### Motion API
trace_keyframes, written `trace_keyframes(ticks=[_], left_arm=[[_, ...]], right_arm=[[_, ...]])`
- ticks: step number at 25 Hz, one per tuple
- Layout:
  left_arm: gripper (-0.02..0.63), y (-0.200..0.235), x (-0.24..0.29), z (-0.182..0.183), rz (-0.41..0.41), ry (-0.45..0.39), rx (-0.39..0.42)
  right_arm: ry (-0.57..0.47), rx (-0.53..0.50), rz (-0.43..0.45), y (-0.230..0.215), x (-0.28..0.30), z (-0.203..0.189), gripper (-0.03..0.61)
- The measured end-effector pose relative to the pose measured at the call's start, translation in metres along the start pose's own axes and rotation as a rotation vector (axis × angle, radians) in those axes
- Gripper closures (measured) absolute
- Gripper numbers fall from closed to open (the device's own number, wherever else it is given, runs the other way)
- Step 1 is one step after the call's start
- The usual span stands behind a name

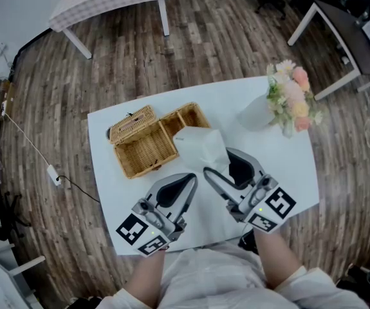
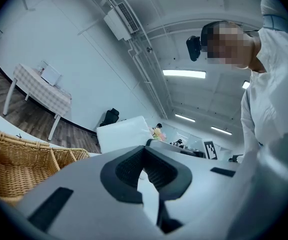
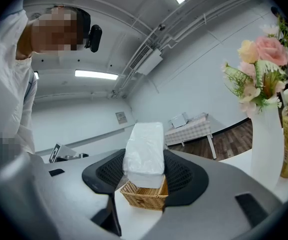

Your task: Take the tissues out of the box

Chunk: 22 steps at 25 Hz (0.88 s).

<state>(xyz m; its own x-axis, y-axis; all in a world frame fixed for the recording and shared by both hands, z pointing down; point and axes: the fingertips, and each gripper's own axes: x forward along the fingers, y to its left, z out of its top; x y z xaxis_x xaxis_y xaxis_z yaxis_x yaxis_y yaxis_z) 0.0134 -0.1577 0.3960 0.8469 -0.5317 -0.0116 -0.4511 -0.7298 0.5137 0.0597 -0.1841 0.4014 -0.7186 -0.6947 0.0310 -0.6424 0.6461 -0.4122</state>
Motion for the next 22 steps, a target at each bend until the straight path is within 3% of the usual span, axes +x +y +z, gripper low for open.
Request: trace_keyframes(ticks=[22], left_arm=[[0.614,0.0043,0.0021,-0.0056,0.009,-0.001,-0.005]], right_arm=[[-0.003,0.029,-0.004,-0.0091,-0.0018,-0.0042,0.330]])
